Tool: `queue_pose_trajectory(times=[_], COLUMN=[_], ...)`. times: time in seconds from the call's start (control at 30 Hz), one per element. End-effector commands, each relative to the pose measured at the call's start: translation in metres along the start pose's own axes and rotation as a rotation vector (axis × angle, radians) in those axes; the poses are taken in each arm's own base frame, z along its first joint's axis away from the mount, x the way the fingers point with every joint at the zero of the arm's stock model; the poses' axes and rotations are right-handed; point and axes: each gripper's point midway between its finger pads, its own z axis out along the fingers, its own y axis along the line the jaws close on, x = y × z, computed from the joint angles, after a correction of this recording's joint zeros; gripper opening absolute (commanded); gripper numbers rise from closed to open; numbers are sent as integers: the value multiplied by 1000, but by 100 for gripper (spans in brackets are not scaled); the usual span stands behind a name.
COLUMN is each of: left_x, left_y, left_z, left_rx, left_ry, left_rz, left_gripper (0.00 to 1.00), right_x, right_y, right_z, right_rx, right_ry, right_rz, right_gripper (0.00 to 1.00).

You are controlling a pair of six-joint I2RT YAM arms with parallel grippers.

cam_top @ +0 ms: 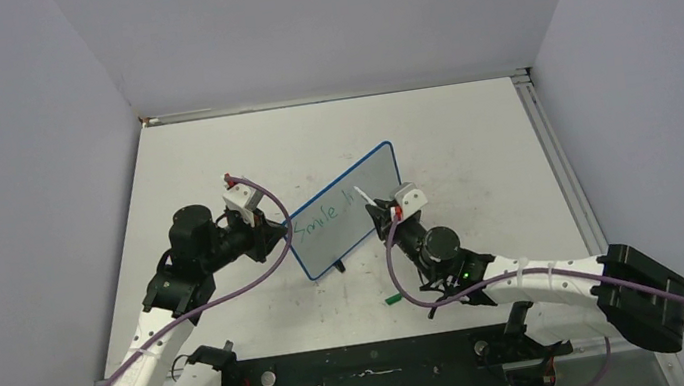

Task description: Write a sentence on the whiteboard

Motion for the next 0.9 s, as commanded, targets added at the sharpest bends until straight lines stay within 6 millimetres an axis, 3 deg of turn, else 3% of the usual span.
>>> queue_pose_trajectory(times=[0.0,0.43,0.87], left_x=[6,7,6], left_y=[-4,-4,-4], left_z=[-1,-1,-1], left_rx=[16,17,19], left_ry=[32,34,32], left_rz=[-15,-15,-14], left_gripper=[0,0,0], right_x=[-26,-33,-2], right_y=[-3,-1,6], right_z=[10,15,7], right_rx=[26,-3,-29], right_ry=[-70,-90,-10], right_rz=[33,-3,-7], right_gripper=[5,5,5])
